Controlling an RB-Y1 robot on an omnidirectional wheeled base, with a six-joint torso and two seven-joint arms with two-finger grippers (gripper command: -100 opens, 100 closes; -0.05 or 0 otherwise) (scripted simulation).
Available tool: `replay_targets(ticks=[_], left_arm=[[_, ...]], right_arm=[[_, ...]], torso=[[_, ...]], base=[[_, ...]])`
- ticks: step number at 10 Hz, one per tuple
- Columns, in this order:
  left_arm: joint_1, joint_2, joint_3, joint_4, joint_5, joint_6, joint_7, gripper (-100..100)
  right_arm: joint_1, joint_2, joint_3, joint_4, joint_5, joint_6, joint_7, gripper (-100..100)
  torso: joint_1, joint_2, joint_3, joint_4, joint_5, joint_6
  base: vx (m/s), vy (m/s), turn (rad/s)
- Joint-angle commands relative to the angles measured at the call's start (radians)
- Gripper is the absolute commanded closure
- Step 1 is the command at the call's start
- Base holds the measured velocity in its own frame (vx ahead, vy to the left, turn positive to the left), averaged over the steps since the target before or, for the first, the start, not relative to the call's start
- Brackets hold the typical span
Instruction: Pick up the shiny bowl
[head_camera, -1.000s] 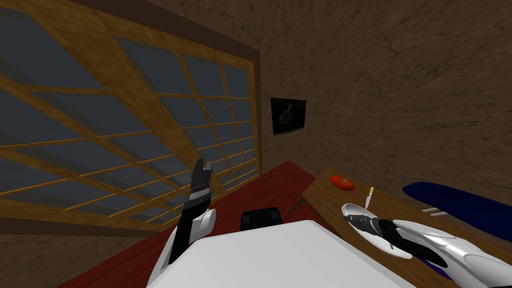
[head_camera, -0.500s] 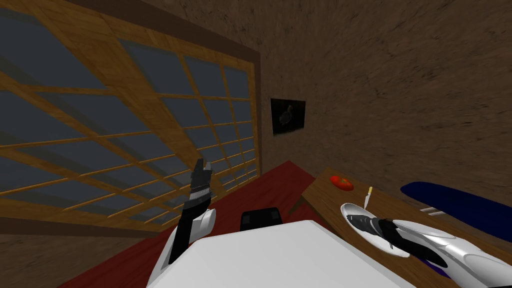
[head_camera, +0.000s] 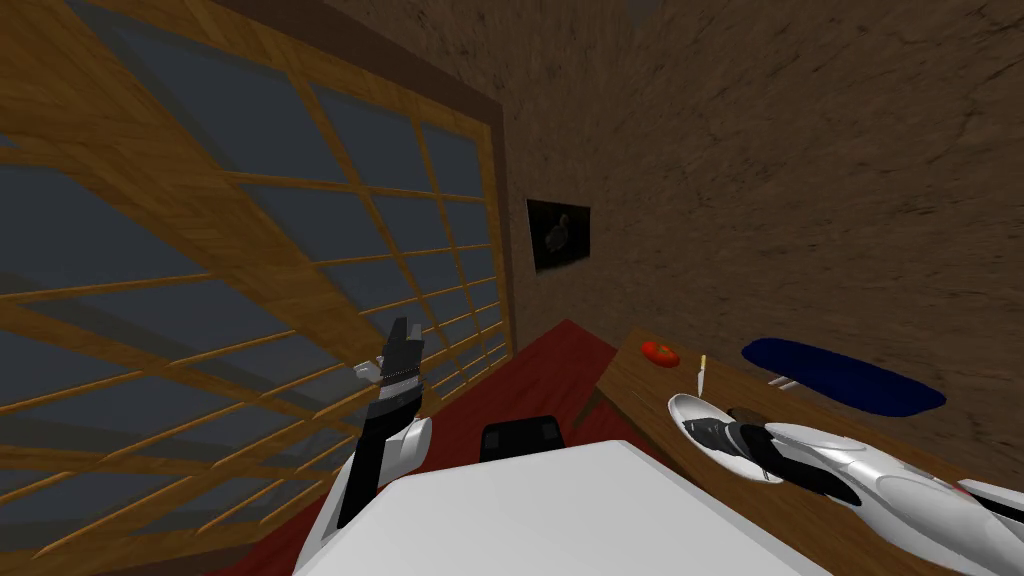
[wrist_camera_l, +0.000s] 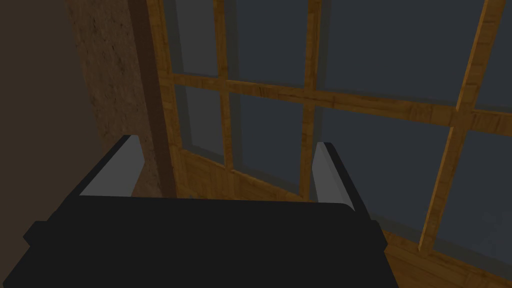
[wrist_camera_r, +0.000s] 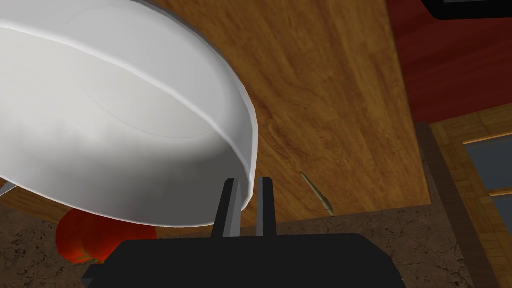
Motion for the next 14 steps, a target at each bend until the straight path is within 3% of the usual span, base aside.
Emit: replay_targets(ticks=[1, 4, 7, 10, 12, 13, 14], left_arm=[[0.000, 0.000, 0.000, 0.000, 0.000, 0.000, 0.000, 0], [0.000, 0.000, 0.000, 0.000, 0.000, 0.000, 0.000, 0], [0.000, 0.000, 0.000, 0.000, 0.000, 0.000, 0.000, 0], [0.000, 0.000, 0.000, 0.000, 0.000, 0.000, 0.000, 0], [0.000, 0.000, 0.000, 0.000, 0.000, 0.000, 0.000, 0], [0.000, 0.000, 0.000, 0.000, 0.000, 0.000, 0.000, 0], [0.000, 0.000, 0.000, 0.000, 0.000, 0.000, 0.000, 0]], right_arm=[[-0.050, 0.020, 0.025, 0.050, 0.015, -0.048, 0.021, 100], [-0.109, 0.031, 0.051, 0.109, 0.029, -0.081, 0.034, 100], [-0.198, 0.051, 0.103, 0.191, 0.055, -0.149, 0.062, 100], [-0.254, 0.062, 0.129, 0.233, 0.068, -0.182, 0.075, 100], [-0.324, 0.082, 0.181, 0.313, 0.095, -0.250, 0.102, 100], [-0.350, 0.082, 0.181, 0.315, 0.095, -0.250, 0.102, 100], [-0.350, 0.082, 0.181, 0.333, 0.095, -0.250, 0.102, 100]], torso=[[0.000, 0.000, 0.000, 0.000, 0.000, 0.000], [0.000, 0.001, 0.000, -0.001, 0.001, 0.004], [0.002, 0.001, 0.000, 0.000, 0.002, 0.002], [0.003, 0.000, 0.000, 0.000, 0.003, 0.002], [0.003, 0.001, 0.001, 0.000, 0.003, 0.003], [0.005, 0.001, 0.001, 0.000, 0.004, 0.005], [0.005, 0.001, 0.001, 0.001, 0.004, 0.001]], base=[[0.041, 0.000, -0.202], [0.050, 0.019, -0.204], [0.060, 0.032, -0.209], [0.059, 0.031, -0.166], [0.067, 0.046, -0.304], [0.059, 0.047, -0.216], [0.025, 0.019, 0.042]])
